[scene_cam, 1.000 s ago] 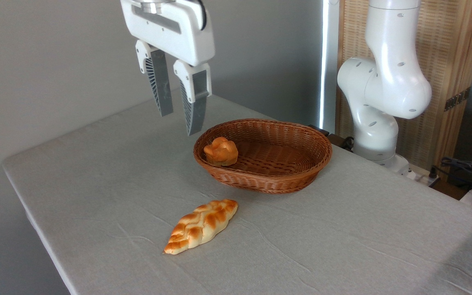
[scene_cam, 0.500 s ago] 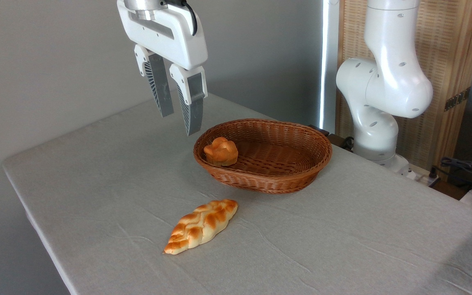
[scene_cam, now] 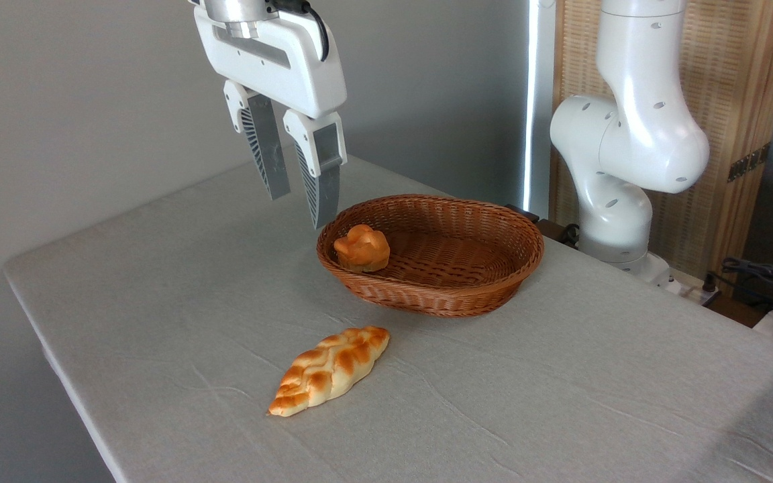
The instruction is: Put bread into the basket
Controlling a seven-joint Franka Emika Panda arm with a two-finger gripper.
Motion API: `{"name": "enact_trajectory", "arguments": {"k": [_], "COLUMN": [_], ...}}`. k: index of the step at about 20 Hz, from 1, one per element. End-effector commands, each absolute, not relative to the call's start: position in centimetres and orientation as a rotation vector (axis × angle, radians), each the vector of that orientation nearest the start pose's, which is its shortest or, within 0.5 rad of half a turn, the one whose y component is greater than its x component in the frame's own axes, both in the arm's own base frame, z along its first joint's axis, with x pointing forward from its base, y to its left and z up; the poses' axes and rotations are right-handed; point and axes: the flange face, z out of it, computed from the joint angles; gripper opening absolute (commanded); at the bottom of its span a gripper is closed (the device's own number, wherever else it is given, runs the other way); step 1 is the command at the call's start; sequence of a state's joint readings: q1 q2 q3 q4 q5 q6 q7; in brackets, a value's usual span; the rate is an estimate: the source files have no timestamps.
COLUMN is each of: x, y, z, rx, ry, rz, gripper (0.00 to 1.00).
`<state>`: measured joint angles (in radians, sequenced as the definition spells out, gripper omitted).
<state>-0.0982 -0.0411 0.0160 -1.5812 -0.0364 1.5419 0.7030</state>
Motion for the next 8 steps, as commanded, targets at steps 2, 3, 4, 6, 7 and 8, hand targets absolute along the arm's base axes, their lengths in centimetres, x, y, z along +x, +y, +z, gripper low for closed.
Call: {"name": "enact_trajectory", "arguments": {"k": [2, 3, 4, 6, 7, 8], "x": [53.78, 53.78, 53.79, 53.79, 53.78, 53.78], "y": [-4.30, -4.38, -4.39, -4.38, -4.30, -4.30], "z": [64.30, 64.30, 64.32, 64.32, 64.30, 64.30], "rx": [-2.905, -2.904, -2.904, -2.904, -2.902, -2.902], "ry": [1.201, 1.203, 1.203, 1.203, 1.207, 1.208], "rz": [-0.001, -0.001, -0.003, -0.003, -0.001, -0.001], "gripper": [1.00, 1.00, 1.00, 1.00, 1.00, 1.00]}}
